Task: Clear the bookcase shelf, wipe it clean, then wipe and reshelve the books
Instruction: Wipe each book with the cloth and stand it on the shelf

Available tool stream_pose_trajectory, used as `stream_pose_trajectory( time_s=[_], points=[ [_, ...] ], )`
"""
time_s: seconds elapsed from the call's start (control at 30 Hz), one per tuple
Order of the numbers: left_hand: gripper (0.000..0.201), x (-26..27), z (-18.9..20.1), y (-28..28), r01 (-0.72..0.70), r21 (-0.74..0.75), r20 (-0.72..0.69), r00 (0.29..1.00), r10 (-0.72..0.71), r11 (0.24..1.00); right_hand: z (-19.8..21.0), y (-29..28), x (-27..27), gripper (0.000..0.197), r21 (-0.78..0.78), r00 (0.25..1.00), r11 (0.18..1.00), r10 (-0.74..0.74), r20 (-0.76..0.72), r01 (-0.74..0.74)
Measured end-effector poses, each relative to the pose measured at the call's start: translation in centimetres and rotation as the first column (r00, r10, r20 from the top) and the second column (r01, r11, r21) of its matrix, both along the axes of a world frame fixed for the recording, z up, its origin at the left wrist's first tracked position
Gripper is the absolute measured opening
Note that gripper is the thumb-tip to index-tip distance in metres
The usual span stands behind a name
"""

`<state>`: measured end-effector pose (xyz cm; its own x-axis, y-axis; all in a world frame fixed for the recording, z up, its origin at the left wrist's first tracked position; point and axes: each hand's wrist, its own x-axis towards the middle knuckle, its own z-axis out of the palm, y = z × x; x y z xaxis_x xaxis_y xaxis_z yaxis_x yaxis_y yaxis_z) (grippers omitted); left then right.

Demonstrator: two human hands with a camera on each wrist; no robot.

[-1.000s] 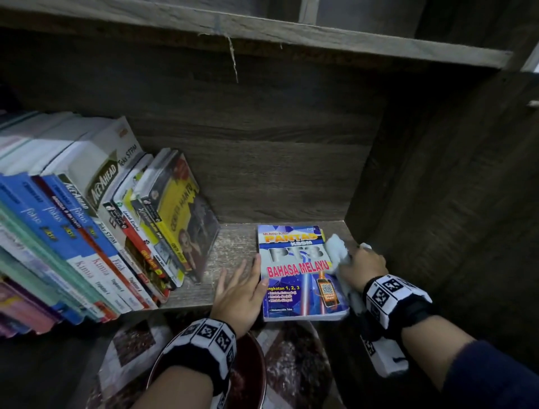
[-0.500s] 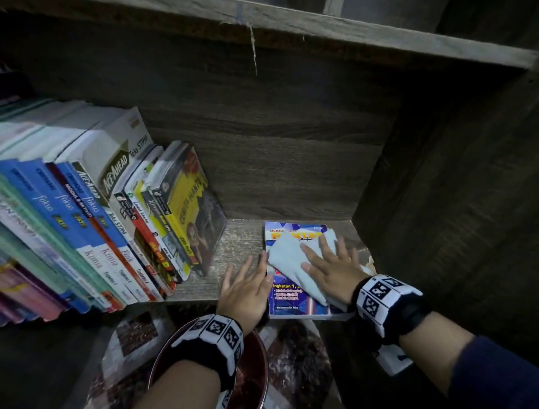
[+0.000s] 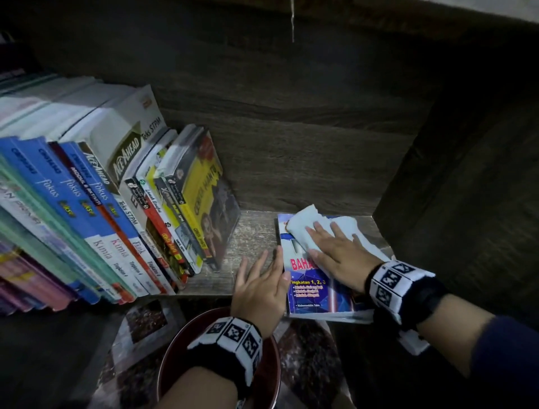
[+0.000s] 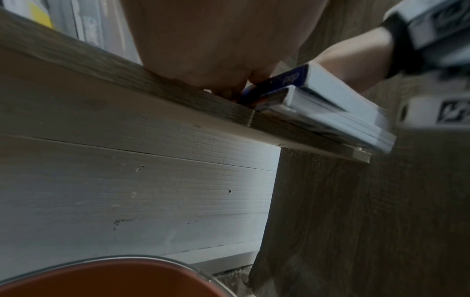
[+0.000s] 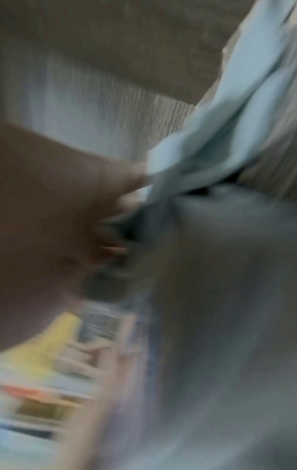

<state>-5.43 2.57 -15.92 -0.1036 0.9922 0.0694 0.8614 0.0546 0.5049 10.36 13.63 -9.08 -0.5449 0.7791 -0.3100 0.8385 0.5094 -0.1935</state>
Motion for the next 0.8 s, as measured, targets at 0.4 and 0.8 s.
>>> stream_pose_trajectory(
  time_s=[0.4, 0.8],
  points=[
    [0.074, -0.2, -0.3, 0.1, 0.016, -0.008, 0.0, 1.0, -0.016, 1.0, 4.2, 3.7, -0.6, 0.06, -0.261, 0.943, 0.965, 0.058, 0.329, 0.032],
    [0.08, -0.1, -0.3, 0.0, -0.009, 0.016, -0.026, 1.0, 0.009, 1.0, 0.4, 0.4, -2.2, 0.057, -0.064, 0.97, 0.997, 0.048, 0.239, -0.033]
  ],
)
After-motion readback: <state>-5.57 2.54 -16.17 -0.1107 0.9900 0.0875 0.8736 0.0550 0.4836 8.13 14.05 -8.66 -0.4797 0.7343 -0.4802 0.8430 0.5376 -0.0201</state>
